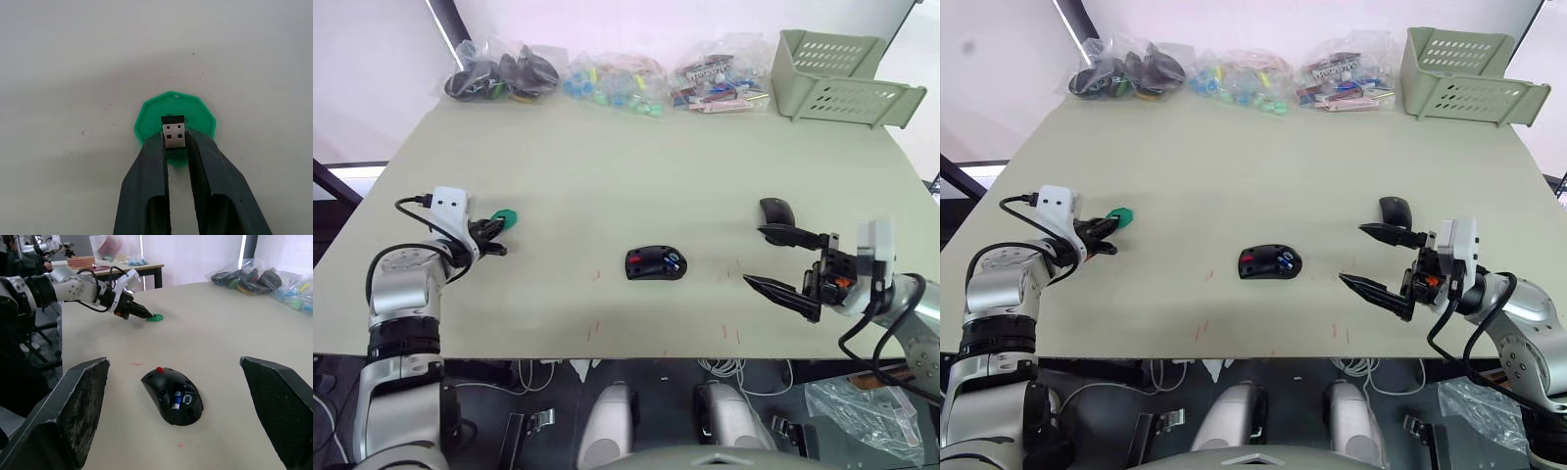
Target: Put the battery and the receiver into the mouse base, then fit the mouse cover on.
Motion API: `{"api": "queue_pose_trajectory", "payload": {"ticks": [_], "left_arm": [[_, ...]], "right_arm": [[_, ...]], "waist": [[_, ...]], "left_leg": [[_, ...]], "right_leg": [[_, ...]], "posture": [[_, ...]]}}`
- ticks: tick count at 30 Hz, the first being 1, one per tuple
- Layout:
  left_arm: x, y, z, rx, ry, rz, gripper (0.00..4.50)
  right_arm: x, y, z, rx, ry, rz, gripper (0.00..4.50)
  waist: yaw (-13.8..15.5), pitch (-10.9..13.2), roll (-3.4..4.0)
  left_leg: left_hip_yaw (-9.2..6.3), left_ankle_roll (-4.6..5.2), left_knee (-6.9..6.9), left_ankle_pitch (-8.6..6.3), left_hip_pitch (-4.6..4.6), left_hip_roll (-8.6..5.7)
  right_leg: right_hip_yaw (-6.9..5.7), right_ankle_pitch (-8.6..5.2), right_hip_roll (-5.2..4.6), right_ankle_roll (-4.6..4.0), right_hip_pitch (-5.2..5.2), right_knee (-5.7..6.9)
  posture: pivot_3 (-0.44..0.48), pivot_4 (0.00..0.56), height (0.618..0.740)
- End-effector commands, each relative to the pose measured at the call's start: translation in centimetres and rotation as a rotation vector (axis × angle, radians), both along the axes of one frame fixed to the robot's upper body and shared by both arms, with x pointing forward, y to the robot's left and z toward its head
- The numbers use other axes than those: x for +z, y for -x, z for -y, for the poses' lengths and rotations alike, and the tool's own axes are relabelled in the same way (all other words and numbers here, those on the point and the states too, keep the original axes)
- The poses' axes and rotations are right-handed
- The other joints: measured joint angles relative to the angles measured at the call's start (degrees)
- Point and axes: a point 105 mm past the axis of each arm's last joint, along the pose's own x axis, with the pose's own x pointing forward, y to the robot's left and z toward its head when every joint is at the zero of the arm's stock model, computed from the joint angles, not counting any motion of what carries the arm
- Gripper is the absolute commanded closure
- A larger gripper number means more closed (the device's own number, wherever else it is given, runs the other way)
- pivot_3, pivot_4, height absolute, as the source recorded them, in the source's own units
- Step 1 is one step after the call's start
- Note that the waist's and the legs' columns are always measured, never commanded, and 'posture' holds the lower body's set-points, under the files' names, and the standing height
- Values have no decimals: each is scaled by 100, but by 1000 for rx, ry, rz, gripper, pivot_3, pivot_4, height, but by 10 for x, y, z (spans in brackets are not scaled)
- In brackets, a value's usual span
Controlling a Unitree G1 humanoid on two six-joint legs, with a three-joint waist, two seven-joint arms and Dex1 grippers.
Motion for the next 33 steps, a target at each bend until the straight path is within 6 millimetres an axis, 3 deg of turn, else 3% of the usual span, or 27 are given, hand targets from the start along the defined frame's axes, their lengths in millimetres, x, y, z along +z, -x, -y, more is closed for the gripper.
{"api": "queue_pose_trajectory", "payload": {"ticks": [1, 7, 9, 13, 17, 19, 25, 32, 33], "left_arm": [[47, 7, 33, -189, -10, 154, 4426], [61, 26, 69, -406, -46, 149, 4426], [70, 32, 94, -542, -58, 151, 4426], [85, 37, 125, -700, -83, 167, 4426], [108, 41, 162, -897, -124, 221, 4426], [117, 43, 177, -981, -135, 246, 4426], [133, 47, 205, -1188, -214, 295, 4426], [138, 44, 221, -1334, -314, 329, 4426], [138, 44, 223, -1356, -321, 327, 4444]], "right_arm": [[24, -1, -10, 12, 5, 52, 0], [37, -8, -18, -10, 58, 73, 0], [44, -7, -25, 32, 83, 15, 0], [57, -11, -31, 35, 127, -72, 0], [79, -15, -43, 143, 68, -172, 0], [80, -25, -47, 129, 74, -256, 0], [84, -46, -59, 110, 84, -416, 0], [85, -69, -68, 83, 40, -657, 0], [86, -67, -72, 118, 33, -695, 509]], "waist": [[-3, 2, -3], [-5, 2, -2], [-2, 6, -1], [6, 13, -4], [-6, 20, -8], [-7, 22, -10], [-19, 30, -9], [-21, 37, -6], [-21, 37, -6]], "left_leg": [[0, 0, 1, 0, -3, 2], [3, -1, -3, 0, -4, 3], [2, -1, -4, 0, -3, 1], [4, 0, 3, 1, -6, 1], [3, 0, 2, 1, -6, -1], [4, 0, 2, 1, -9, -4], [5, 1, -10, 0, -22, -6], [3, 1, -11, 0, -36, -2], [4, 1, -10, 0, -37, -2]], "right_leg": [[0, 0, -1, 0, -2, 0], [3, -2, -9, -3, -7, -1], [3, -3, -7, -4, -7, 0], [4, -10, -12, -18, -8, 1], [3, -9, -7, -16, -7, 0], [4, -7, -4, -12, -9, -2], [6, -3, 3, -6, -26, -7], [14, -3, 24, -8, -45, 2], [15, -3, 24, -8, -46, 4]], "posture": [[0, 150, 740], [0, 150, 740], [0, 150, 740], [0, 150, 740], [0, 150, 740], [0, 150, 740], [0, 150, 740], [0, 150, 740], [0, 150, 740]]}}
